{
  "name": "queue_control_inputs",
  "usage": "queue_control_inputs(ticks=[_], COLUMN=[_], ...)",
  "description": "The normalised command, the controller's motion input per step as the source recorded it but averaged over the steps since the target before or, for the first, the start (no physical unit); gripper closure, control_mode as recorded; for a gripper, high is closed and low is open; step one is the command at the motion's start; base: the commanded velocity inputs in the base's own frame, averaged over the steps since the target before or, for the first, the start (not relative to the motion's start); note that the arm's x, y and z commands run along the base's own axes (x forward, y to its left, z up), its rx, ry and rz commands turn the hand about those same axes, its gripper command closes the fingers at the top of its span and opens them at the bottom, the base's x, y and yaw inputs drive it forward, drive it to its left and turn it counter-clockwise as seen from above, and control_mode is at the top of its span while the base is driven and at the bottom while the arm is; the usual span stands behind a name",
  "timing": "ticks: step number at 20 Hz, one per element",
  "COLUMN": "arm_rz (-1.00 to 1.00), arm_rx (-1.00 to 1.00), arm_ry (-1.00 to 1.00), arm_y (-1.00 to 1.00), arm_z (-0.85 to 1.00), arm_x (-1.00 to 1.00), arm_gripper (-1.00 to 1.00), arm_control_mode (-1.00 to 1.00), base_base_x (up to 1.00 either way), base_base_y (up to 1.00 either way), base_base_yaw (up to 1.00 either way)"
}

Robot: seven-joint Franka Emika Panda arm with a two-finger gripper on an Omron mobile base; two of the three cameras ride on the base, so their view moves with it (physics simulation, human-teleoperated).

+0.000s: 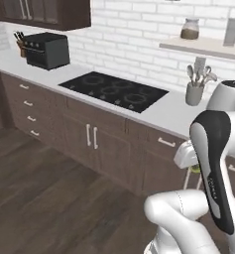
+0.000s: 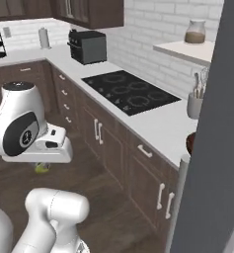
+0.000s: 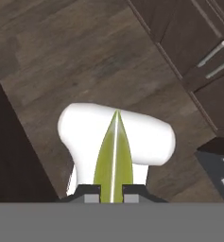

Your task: Grab a lemon wedge from the fridge and one ice cube from the ice bowl, and put them in the glass of lemonade.

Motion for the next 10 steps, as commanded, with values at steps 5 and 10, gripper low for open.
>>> queue_control_inputs(ticks=[5,10], arm_rz=[0.0,0.0], arm_rx=[0.0,0.0], arm_ry=[0.0,0.0], arm_y=[0.0,0.0], arm_z=[0.0,0.0], arm_x=[0.0,0.0], arm_gripper=[1.0,1.0], arm_control_mode=[1.0,1.0], base_base_x=[1.0,0.8], base_base_y=[-0.07,-0.01], base_base_yaw=[-0.22,-0.6])
